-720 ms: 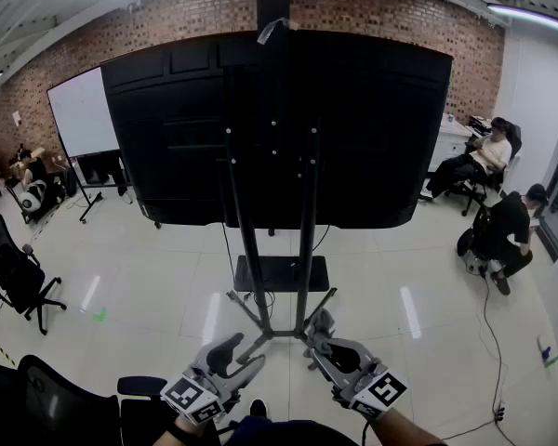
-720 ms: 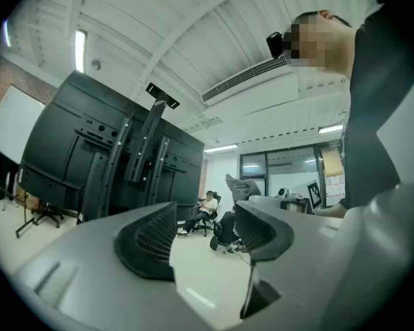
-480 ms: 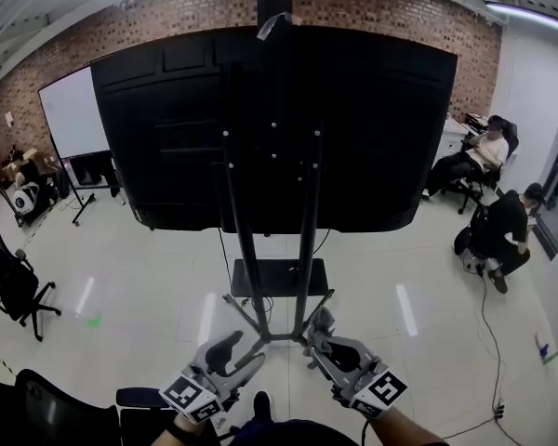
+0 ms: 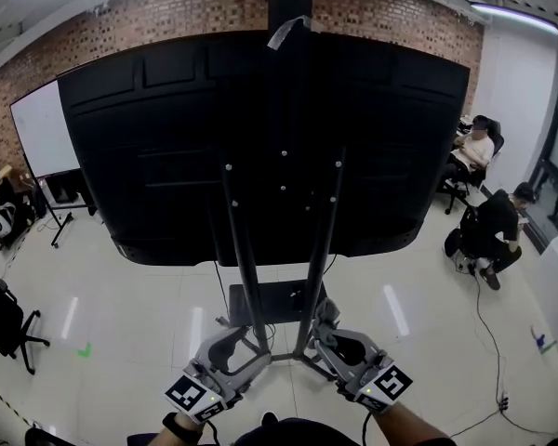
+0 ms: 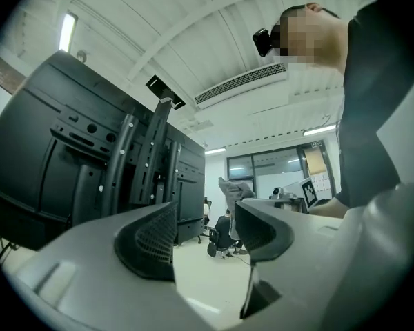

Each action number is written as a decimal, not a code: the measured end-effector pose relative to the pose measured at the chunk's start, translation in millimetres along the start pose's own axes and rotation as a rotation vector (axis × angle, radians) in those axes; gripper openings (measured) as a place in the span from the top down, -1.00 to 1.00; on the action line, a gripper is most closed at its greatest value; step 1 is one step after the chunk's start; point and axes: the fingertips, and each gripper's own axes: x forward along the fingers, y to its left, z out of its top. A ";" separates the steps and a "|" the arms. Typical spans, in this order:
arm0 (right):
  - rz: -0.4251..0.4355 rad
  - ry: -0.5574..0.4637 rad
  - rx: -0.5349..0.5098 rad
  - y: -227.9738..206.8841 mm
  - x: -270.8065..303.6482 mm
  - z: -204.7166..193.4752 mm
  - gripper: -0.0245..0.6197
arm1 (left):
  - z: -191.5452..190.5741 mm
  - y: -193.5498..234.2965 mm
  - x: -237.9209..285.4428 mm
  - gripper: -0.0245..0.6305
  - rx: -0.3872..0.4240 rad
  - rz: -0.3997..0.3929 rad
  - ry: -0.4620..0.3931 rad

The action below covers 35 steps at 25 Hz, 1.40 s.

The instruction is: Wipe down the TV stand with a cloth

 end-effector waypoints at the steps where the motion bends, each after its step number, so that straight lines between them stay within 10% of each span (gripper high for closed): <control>1: -0.009 -0.002 -0.011 -4.6 10.3 2.0 0.79 | 2.5 9.3 2.8 0.05 0.009 -0.013 -0.002; 20: 0.044 -0.032 -0.379 -74.7 123.3 107.3 0.80 | 109.4 86.4 70.3 0.07 0.176 -0.113 -0.128; 35: 0.008 0.024 -0.709 -133.4 183.3 236.0 0.80 | 232.4 90.1 133.7 0.07 0.478 -0.138 -0.161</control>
